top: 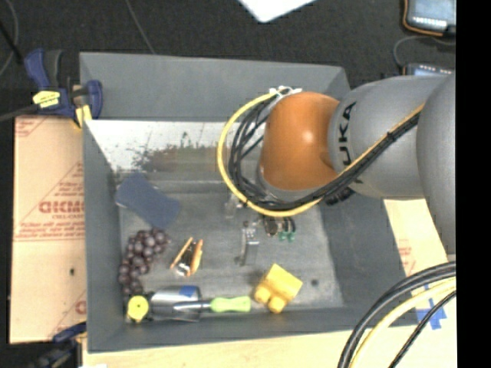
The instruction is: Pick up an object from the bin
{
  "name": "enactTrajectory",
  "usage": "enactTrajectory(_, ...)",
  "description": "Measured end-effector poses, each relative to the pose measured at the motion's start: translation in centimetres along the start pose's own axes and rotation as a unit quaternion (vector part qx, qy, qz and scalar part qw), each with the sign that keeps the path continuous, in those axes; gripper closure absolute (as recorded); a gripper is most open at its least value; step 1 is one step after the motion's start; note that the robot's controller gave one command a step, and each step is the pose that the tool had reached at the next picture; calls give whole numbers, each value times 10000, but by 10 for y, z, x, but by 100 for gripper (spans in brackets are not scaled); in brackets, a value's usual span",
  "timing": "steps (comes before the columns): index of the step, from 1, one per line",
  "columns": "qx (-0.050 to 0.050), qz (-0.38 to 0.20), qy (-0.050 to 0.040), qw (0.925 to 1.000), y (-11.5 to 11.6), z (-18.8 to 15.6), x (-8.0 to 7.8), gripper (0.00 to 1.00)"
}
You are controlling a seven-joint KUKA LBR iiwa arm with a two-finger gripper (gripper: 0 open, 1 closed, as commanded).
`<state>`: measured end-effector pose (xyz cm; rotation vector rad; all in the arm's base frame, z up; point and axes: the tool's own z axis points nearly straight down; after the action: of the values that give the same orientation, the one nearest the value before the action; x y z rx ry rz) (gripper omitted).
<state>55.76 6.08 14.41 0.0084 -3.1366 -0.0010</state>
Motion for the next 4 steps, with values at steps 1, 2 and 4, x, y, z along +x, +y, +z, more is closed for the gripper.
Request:
enactTrajectory(1,-2,6,-39,10000,0,-5,-2,0)
enactTrajectory(2,-1,-726,-49,9974,-11,3,8,0)
enactTrajectory(4,-1,-1031,-57,9947,-37,27,66,0)
